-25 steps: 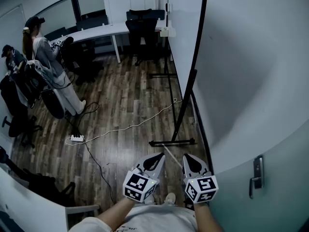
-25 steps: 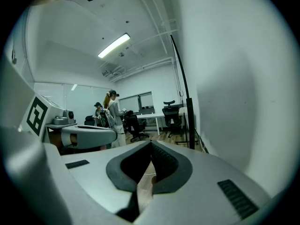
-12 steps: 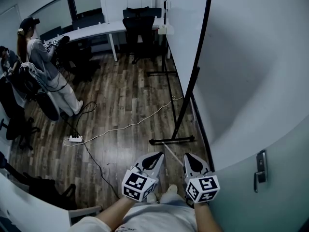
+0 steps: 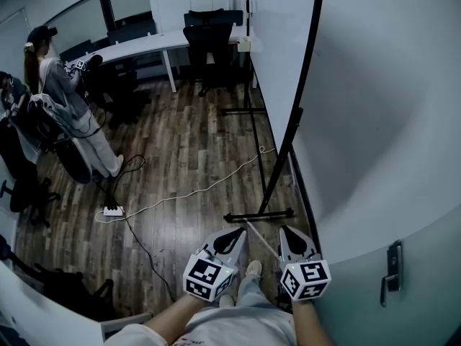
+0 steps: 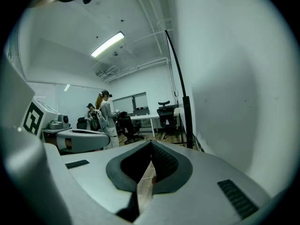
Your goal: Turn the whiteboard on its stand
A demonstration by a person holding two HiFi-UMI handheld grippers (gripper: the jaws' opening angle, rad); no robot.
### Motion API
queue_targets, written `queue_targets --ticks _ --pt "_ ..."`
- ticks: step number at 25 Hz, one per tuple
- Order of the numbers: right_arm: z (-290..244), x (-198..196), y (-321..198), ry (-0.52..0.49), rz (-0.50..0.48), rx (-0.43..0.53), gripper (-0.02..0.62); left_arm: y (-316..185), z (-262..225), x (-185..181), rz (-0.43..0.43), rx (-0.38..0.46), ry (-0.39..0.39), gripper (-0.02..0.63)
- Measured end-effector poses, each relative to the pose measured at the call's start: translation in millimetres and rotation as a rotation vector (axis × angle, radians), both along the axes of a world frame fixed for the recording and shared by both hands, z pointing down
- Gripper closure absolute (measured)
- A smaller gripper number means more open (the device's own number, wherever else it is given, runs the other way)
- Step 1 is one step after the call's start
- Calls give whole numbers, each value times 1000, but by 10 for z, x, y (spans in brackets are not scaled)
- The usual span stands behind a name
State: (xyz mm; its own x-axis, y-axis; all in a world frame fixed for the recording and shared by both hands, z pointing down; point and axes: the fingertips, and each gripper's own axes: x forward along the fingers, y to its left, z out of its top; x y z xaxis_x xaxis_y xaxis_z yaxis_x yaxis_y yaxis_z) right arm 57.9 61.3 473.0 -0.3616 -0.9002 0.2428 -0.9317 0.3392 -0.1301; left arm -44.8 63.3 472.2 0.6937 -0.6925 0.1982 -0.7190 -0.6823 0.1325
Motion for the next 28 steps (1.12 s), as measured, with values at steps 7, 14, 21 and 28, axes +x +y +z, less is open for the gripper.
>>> queue_targets --ticks 7,14,21,28 --pt "-114 192 -789 9 -24 26 589 -702 -86 212 -19 18 -2 595" --pt "-231 360 -1404 15 -55 42 589 -1263 -184 355 -60 30 4 595" --pt "-222 549 -1789 16 -85 53 589 -1600 -171 549 -93 46 -6 595" --pt "-172 603 -1989 26 -87 36 589 -1734 -149 560 -102 31 -8 595"
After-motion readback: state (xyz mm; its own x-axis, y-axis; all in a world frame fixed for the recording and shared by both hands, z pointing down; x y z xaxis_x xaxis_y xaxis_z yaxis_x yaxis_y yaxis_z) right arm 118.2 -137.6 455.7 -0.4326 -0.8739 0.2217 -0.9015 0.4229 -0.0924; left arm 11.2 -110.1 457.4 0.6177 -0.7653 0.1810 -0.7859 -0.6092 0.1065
